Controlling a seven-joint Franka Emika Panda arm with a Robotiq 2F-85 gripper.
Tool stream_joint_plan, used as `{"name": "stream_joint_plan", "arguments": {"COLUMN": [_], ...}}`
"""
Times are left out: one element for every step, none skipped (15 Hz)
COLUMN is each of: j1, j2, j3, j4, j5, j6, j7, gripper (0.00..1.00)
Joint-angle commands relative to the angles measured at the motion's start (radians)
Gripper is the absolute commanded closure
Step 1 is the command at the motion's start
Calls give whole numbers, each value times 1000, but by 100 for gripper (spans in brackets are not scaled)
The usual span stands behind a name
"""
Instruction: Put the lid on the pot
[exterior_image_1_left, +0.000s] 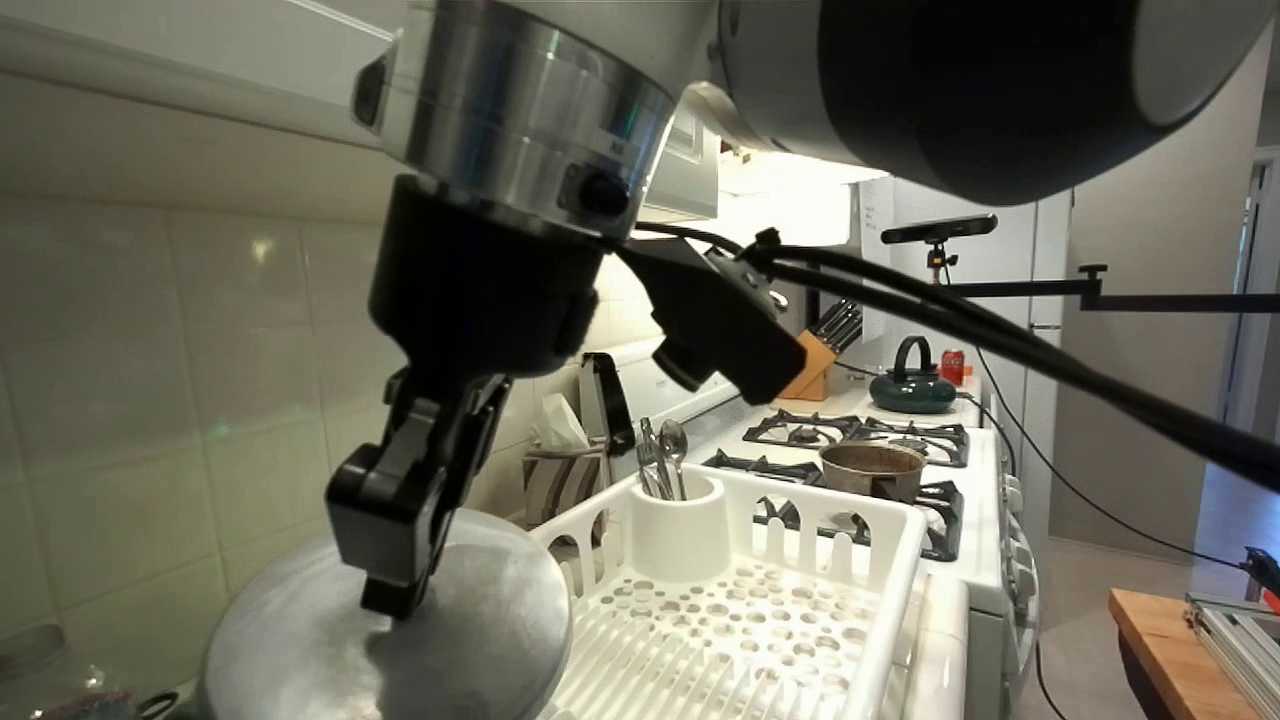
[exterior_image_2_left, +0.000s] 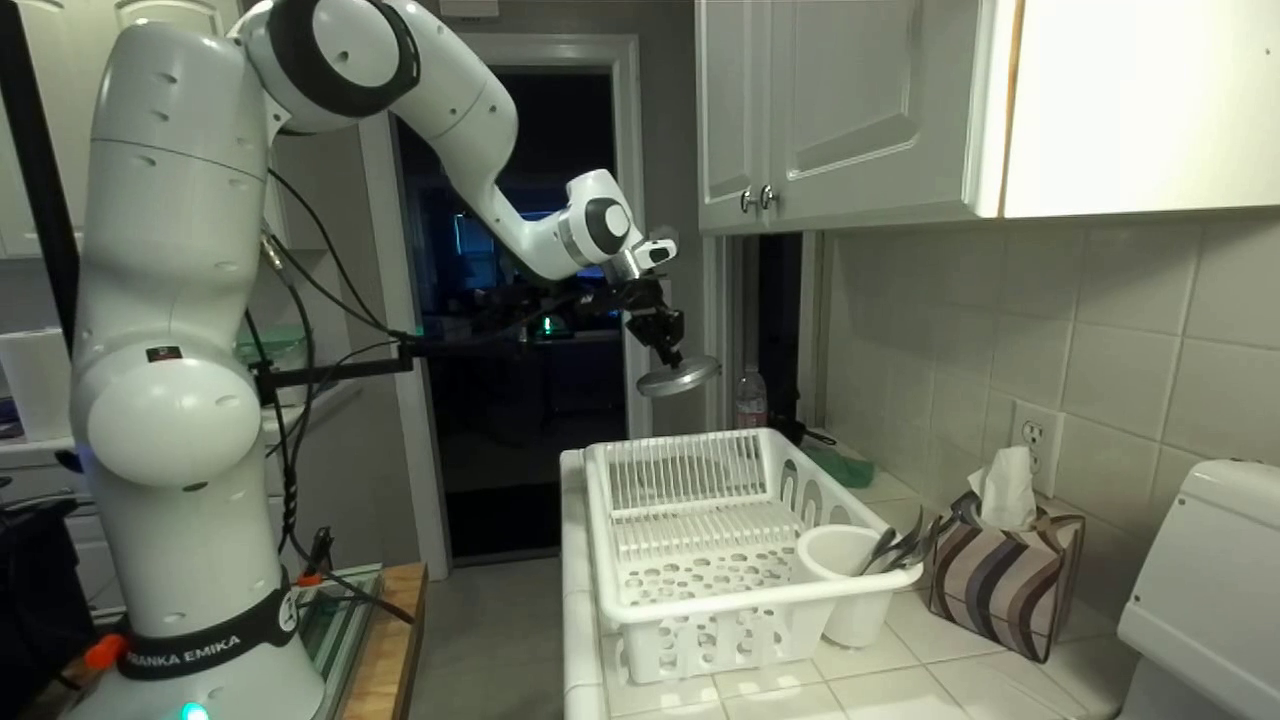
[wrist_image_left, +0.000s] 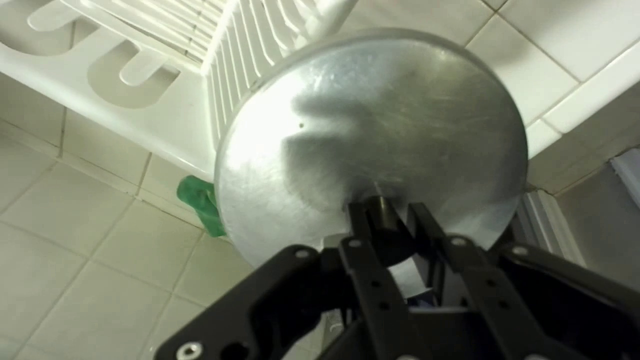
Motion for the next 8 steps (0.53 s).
{"name": "stream_joint_plan", "arguments": {"j1": [-47,-63,-78,-87,-99,-107,-111,-112], "j2": [-104,-122,-141,-70,-87,-99,-108,-113], "j3": [21,26,33,53,58,61,63,64], "j4": [-122,-146,-171,-87,-109,-124,-133,-139], "j5": [-47,-46,-39,-18,-17,-16,-16,-16], "j6": [11,15,21,-4,-3,-1,0,1], "j7": [96,112,120,71,79,82,83,85], "gripper": [94,94,94,75,75,75,75,75]}}
